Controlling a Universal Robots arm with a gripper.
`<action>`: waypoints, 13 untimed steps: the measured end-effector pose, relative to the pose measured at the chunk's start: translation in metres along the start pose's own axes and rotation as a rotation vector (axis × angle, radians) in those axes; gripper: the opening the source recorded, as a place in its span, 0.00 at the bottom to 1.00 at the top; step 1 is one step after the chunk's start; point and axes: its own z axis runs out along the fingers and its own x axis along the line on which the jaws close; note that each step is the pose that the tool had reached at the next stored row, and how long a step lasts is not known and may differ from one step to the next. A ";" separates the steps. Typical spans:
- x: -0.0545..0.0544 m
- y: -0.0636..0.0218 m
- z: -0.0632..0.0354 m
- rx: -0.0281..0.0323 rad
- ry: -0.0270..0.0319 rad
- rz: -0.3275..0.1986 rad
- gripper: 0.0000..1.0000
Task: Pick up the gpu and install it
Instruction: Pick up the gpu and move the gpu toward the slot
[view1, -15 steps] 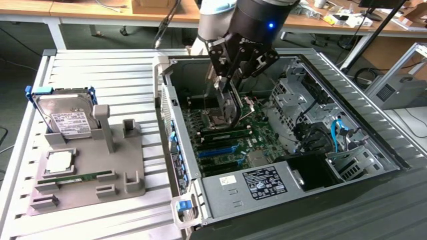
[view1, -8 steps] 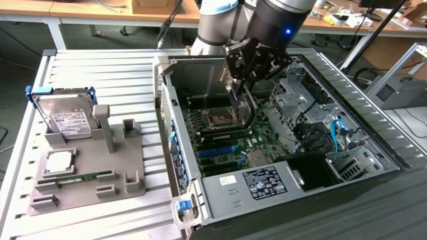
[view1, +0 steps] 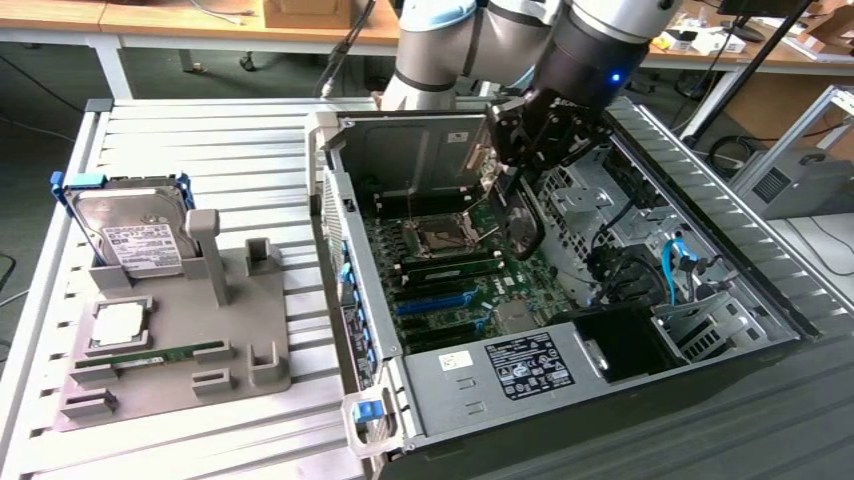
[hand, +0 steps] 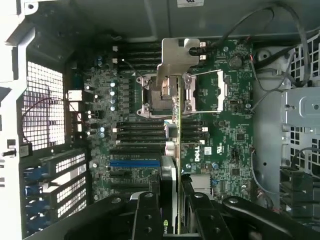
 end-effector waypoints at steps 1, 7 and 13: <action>0.000 0.0000 0.0000 0.0000 0.0000 0.000 0.27; -0.010 0.0002 0.0020 0.0023 0.0017 0.000 0.27; -0.032 0.0003 0.0084 0.0088 0.0080 -0.012 0.27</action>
